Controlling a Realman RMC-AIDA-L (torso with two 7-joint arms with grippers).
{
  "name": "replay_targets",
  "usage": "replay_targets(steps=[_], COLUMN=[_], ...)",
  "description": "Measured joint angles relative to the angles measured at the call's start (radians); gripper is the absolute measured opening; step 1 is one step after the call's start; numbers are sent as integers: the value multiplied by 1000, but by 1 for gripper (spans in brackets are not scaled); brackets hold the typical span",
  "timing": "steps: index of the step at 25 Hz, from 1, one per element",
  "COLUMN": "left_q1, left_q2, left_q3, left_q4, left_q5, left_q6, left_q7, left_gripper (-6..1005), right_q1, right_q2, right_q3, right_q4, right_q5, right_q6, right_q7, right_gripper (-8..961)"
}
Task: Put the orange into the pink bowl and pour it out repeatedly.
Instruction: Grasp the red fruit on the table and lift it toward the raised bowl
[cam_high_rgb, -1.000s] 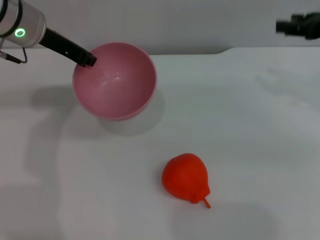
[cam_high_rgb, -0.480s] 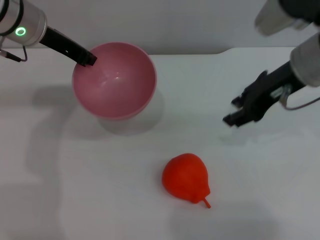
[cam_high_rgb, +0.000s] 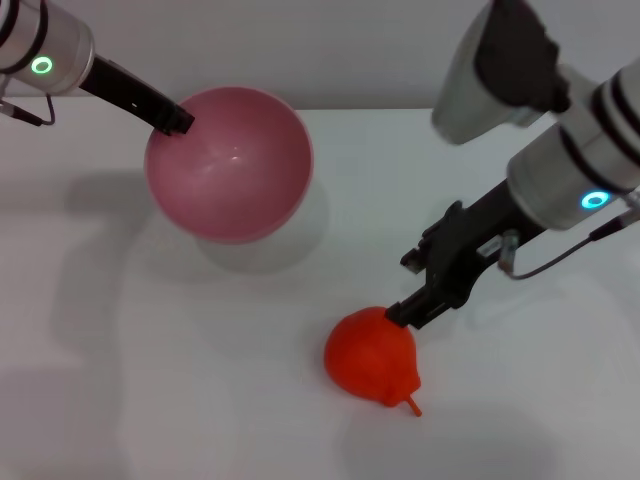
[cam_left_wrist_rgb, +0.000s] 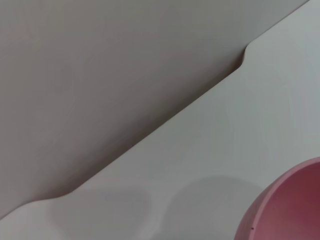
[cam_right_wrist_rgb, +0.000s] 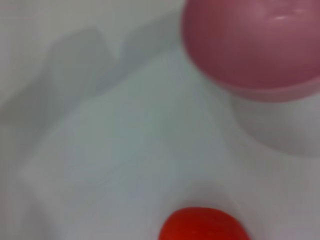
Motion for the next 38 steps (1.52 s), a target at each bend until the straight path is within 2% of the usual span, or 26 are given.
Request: replay_targets(steps=[3, 13, 20, 33, 38], left_q1=[1, 5, -2, -5, -5], left_q2=[-2, -8, -12, -10, -9], left_q3=[0, 21, 33, 33, 32], left_q4=[2, 9, 10, 10, 11], left_q5=[0, 0, 0, 0, 0], left_q6=[2, 7, 1, -3, -3], left_q7=[0, -7, -8, -5, -2], left_gripper=[44, 44, 44, 43, 43], right_q1=[4, 8, 18, 45, 44], right_q2=[1, 3, 4, 4, 4], right_q3=[-58, -181, -216, -240, -237], right_q4=[37, 156, 204, 255, 250], right_q5=[0, 0, 34, 39, 39], right_q6=[51, 196, 262, 270, 268], right_q7=[6, 7, 8, 17, 18], right_gripper=[712, 703, 681, 641, 429])
